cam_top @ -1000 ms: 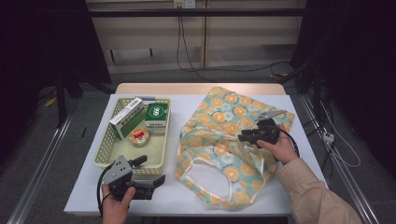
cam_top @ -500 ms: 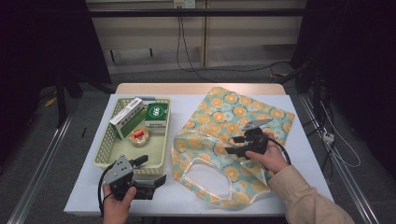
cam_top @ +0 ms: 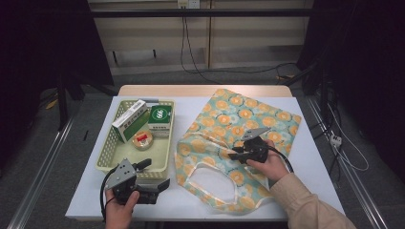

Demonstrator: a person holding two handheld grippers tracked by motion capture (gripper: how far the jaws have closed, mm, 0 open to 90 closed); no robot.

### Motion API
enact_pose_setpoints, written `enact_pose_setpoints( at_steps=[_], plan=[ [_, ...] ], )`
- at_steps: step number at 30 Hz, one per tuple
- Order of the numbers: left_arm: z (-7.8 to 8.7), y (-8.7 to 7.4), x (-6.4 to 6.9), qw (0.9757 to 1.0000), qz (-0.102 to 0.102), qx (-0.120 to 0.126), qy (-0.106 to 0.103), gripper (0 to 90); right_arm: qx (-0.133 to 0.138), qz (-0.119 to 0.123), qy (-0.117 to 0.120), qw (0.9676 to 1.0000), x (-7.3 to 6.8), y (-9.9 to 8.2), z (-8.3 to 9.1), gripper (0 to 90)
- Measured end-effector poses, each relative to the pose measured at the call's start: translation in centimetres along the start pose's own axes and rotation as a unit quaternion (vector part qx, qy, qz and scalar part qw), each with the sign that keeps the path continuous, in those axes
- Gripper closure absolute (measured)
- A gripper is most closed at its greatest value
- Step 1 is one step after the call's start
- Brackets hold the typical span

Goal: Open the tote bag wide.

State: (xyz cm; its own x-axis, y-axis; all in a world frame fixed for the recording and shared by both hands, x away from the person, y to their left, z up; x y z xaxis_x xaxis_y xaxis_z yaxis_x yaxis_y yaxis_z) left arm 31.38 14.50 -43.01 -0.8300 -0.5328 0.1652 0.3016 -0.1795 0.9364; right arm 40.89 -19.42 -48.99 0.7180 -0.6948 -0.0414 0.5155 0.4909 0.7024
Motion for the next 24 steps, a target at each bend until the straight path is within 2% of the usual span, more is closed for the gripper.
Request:
enact_pose_setpoints(
  at_steps=[3,4,6,10,14,16,19,23,24],
  plan=[
    [0.0,0.0,0.0,1.0000,0.001,0.000,0.000,4.1,0.006,-0.015,0.022,0.9996,0.2,0.2,0.6,86.6],
    [0.0,0.0,0.0,1.0000,0.001,0.000,0.000,4.1,0.007,-0.022,0.033,0.9992,0.2,0.4,0.8,87.3],
    [0.0,0.0,0.0,1.0000,0.001,0.000,0.000,4.1,0.015,-0.027,0.038,0.9988,0.5,0.9,1.5,87.9],
    [0.0,0.0,0.0,1.0000,0.001,0.001,0.000,4.1,0.035,-0.039,0.028,0.9982,1.7,2.1,2.9,88.2],
    [0.0,0.0,-0.1,1.0000,0.001,0.001,-0.001,4.1,0.034,-0.043,0.002,0.9985,3.5,2.7,3.2,88.2],
    [0.0,0.0,-0.1,1.0000,0.003,0.002,-0.001,4.1,0.026,-0.039,-0.022,0.9986,4.5,2.6,3.0,88.1],
    [0.0,0.0,-0.1,1.0000,0.003,0.002,0.000,4.1,0.022,-0.068,-0.023,0.9972,5.7,2.1,2.1,87.6],
    [0.1,-0.1,-0.3,1.0000,0.001,0.000,0.000,4.1,0.006,-0.070,-0.030,0.9971,6.0,1.4,0.7,86.9],
    [0.1,-0.1,-0.3,1.0000,0.002,0.001,0.000,4.1,0.004,-0.064,-0.035,0.9973,6.0,1.3,0.3,86.0]
  ],
)
Point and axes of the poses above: each handheld gripper's, and its own axes: z roughly backward along the jaws, y roughly out of its top, x roughly to its right, the point moved 5 cm from there along -z, roughly forward along the jaws, and after that the axes turned 6 degrees about -y, right-handed, at the moved point
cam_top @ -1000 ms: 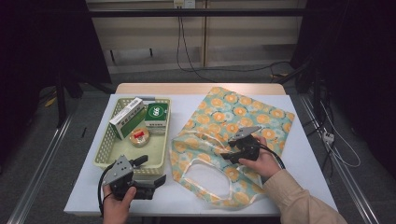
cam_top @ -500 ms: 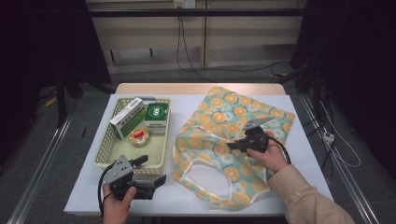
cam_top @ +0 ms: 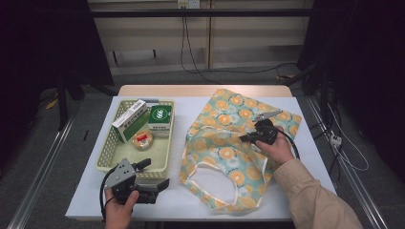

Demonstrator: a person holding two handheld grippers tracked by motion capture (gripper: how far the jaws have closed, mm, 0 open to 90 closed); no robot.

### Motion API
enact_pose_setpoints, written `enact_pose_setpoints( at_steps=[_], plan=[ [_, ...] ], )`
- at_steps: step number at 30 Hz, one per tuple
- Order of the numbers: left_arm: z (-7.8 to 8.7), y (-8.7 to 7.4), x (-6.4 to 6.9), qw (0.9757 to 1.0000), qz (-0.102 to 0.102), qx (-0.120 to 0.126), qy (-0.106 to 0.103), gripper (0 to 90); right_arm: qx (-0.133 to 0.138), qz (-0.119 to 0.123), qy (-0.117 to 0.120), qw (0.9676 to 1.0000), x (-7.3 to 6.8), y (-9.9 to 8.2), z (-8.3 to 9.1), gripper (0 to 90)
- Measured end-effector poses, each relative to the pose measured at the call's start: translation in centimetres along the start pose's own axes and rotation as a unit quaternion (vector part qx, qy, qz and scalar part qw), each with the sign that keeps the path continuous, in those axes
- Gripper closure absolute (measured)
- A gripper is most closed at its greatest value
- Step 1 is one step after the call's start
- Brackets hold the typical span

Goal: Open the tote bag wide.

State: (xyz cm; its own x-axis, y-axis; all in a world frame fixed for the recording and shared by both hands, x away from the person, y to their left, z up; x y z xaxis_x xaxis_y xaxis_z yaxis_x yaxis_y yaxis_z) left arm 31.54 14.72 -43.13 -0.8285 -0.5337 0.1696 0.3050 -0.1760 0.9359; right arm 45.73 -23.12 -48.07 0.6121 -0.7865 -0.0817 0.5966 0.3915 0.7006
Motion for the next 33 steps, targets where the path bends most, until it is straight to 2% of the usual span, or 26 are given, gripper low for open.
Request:
enact_pose_setpoints(
  at_steps=[3,8,9,12,13,17,21,24,26,29,33],
  plan=[
    [0.0,0.0,0.0,1.0000,0.002,0.002,0.000,4.1,-0.009,0.000,-0.005,0.9999,0.0,-0.2,-0.7,85.8],
    [0.0,-0.1,0.0,1.0000,0.003,0.001,0.000,4.1,-0.010,-0.003,-0.001,0.9999,-0.4,-0.6,-1.1,77.9],
    [0.0,-0.1,0.0,1.0000,0.003,0.001,0.000,4.1,-0.007,-0.002,0.002,1.0000,-0.6,-0.6,-1.1,74.8],
    [-0.1,-0.1,0.0,1.0000,0.001,-0.001,-0.001,4.1,-0.001,-0.003,0.020,0.9998,-1.3,-0.7,-1.1,55.2],
    [-0.1,-0.1,0.0,1.0000,0.000,-0.001,-0.002,4.1,0.000,-0.002,0.022,0.9998,-1.6,-0.7,-1.2,52.2],
    [-0.1,-0.1,0.0,1.0000,0.002,0.000,-0.002,4.1,0.008,0.025,0.015,0.9996,-2.7,-1.0,-1.3,39.7],
    [-0.1,-0.1,0.0,1.0000,0.003,0.001,-0.001,4.1,0.009,0.073,-0.002,0.9973,-3.5,-1.2,-1.5,31.9],
    [0.0,-0.1,0.0,1.0000,0.002,0.000,-0.002,4.1,0.008,0.076,-0.003,0.9971,-3.5,-1.3,-1.5,32.9],
    [0.0,-0.1,0.0,1.0000,0.002,0.000,-0.001,4.1,0.010,0.077,-0.007,0.9969,-3.2,-1.2,-1.5,41.0],
    [0.0,0.0,0.1,1.0000,0.001,-0.001,-0.002,4.1,0.014,0.066,-0.013,0.9976,-2.5,-1.2,-1.3,57.5],
    [-0.1,-0.1,0.0,1.0000,0.000,-0.001,-0.001,4.1,0.019,0.062,-0.015,0.9978,-1.9,-1.1,-1.3,68.1]
  ],
)
Point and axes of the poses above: each handheld gripper's, and its own axes: z roughly backward along the jaws, y roughly out of its top, x roughly to its right, the point moved 5 cm from there along -z, roughly forward along the jaws, and after that the axes turned 6 degrees about -y, right-handed, at the moved point
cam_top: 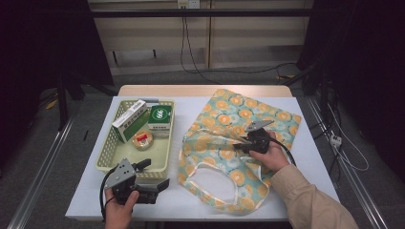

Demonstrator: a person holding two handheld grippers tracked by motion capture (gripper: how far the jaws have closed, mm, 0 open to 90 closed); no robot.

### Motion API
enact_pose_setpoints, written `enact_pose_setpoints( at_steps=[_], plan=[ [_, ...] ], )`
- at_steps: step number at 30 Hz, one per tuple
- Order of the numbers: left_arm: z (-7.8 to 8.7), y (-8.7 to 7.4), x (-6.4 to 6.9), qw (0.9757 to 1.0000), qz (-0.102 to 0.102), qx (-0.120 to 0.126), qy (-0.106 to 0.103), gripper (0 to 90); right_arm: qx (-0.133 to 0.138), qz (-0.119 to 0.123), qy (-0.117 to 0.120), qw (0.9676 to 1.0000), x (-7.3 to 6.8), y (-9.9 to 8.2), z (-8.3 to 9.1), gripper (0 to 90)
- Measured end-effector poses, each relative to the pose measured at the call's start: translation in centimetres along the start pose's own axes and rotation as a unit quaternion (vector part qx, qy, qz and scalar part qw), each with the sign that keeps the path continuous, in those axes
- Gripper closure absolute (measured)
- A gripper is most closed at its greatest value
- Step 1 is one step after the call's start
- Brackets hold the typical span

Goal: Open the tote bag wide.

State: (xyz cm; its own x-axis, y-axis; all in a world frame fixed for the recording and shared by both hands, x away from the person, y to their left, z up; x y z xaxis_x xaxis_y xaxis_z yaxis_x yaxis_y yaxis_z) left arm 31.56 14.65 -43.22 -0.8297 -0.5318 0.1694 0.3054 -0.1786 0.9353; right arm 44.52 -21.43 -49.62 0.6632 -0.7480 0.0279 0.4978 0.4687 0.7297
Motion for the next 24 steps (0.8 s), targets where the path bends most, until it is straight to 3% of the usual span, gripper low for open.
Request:
enact_pose_setpoints(
  at_steps=[3,7,10,13,17,24],
  plan=[
    [0.0,0.0,0.0,1.0000,0.001,0.000,-0.001,4.1,-0.002,-0.002,-0.007,1.0000,0.2,0.0,0.0,76.0],
    [0.1,0.1,0.0,1.0000,-0.002,0.001,0.002,4.1,0.001,-0.023,-0.005,0.9997,0.7,-0.1,0.0,87.4],
    [0.2,0.1,-0.1,1.0000,0.002,0.006,0.004,4.1,0.006,-0.038,0.001,0.9993,0.9,-0.2,-0.1,89.0],
    [0.3,0.2,-0.2,1.0000,0.002,0.007,0.004,4.1,0.002,-0.038,-0.002,0.9993,0.8,0.0,0.0,89.5],
    [0.4,0.2,-0.2,0.9999,0.002,0.010,0.004,4.1,-0.006,-0.061,0.009,0.9981,1.1,0.0,0.0,89.8],
    [0.4,0.3,-0.5,0.9999,0.003,0.012,0.005,4.1,0.000,-0.054,0.028,0.9981,0.6,1.7,0.8,89.9]
  ],
)
Point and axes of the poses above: each handheld gripper's, and its own axes: z roughly backward along the jaws, y roughly out of its top, x roughly to its right, the point moved 5 cm from there along -z, roughly forward along the jaws, and after that the axes turned 6 degrees about -y, right-handed, at the moved point
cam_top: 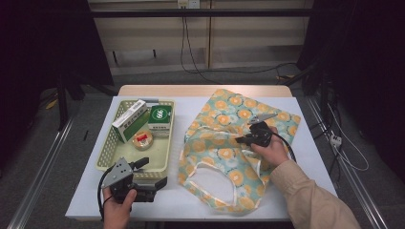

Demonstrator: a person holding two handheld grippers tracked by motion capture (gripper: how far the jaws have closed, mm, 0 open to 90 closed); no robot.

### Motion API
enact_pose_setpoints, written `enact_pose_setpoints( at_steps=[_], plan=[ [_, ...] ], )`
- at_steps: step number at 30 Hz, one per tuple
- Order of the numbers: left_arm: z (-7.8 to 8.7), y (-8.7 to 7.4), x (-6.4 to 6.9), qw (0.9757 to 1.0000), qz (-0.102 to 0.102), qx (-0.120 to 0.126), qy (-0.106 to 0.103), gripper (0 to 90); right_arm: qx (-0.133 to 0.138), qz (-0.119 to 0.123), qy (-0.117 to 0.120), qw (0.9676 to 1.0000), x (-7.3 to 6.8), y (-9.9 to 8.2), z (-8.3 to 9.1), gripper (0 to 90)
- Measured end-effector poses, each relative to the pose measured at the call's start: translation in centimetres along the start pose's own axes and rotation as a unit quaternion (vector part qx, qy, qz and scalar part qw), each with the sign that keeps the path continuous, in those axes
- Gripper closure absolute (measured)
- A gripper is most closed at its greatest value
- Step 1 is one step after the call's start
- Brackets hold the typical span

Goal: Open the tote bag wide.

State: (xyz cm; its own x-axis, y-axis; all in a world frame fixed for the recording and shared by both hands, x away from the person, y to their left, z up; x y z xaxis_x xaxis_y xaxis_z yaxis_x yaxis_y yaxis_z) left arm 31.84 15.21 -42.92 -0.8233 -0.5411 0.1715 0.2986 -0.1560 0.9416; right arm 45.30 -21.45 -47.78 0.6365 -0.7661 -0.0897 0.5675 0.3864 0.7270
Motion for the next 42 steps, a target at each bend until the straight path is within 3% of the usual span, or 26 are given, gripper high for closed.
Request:
enact_pose_setpoints(
  at_steps=[4,7,12,18,21,24,26,27,30,31,33,38,42],
  plan=[
    [0.0,0.0,0.0,1.0000,0.001,0.001,-0.001,4.1,0.008,-0.014,0.028,0.9995,-1.0,1.2,0.4,89.9],
    [0.0,0.0,0.0,1.0000,0.000,-0.001,-0.002,4.1,0.016,-0.013,0.035,0.9992,-1.4,2.0,0.7,89.8],
    [-0.1,-0.1,0.0,1.0000,0.001,-0.001,-0.002,4.1,0.014,0.015,-0.014,0.9997,0.1,2.7,0.3,89.6],
    [-0.1,-0.2,0.0,1.0000,0.002,-0.003,-0.003,4.1,-0.013,0.018,-0.043,0.9988,1.6,1.2,-1.9,87.3],
    [-0.1,-0.2,-0.1,1.0000,0.005,-0.003,-0.003,4.1,-0.012,0.028,-0.052,0.9982,1.4,0.8,-2.7,75.2],
    [-0.1,-0.3,-0.1,1.0000,0.006,-0.003,-0.003,4.1,-0.011,0.043,-0.064,0.9970,1.2,0.6,-2.9,56.9],
    [-0.1,-0.3,-0.1,1.0000,0.004,-0.005,-0.004,4.1,-0.015,0.033,-0.069,0.9970,1.3,0.5,-2.9,44.2],
    [-0.1,-0.3,-0.1,1.0000,0.005,-0.005,-0.004,4.1,-0.016,0.027,-0.060,0.9977,1.3,0.4,-3.0,40.4],
    [-0.2,-0.3,-0.1,1.0000,0.004,-0.005,-0.004,4.1,-0.016,0.044,-0.049,0.9977,1.0,0.2,-2.9,42.2],
    [-0.2,-0.3,-0.1,1.0000,0.005,-0.005,-0.004,4.1,-0.015,0.046,-0.048,0.9977,0.8,0.2,-2.8,46.1],
    [-0.2,-0.3,-0.1,1.0000,0.004,-0.006,-0.003,4.1,-0.010,0.049,-0.037,0.9981,0.6,0.2,-2.8,63.6],
    [-0.2,-0.1,0.0,1.0000,0.004,-0.004,-0.002,4.1,-0.011,0.018,-0.039,0.9990,0.9,0.4,-2.9,85.9],
    [0.0,0.0,0.0,1.0000,0.006,-0.001,0.000,4.1,-0.008,0.003,-0.034,0.9994,1.2,0.4,-2.9,88.9]
  ],
)
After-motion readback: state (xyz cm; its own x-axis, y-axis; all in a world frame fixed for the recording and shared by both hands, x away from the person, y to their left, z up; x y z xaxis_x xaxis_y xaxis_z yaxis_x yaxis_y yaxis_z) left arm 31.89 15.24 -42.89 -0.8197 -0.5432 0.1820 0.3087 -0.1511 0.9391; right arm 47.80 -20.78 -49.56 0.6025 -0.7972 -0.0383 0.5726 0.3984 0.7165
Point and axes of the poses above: each handheld gripper's, and its own axes: z roughly backward along the jaws, y roughly out of its top, x roughly to its right, the point moved 5 cm from there along -z, roughly forward along the jaws, and after that the axes turned 6 degrees about -y, right-handed, at the moved point
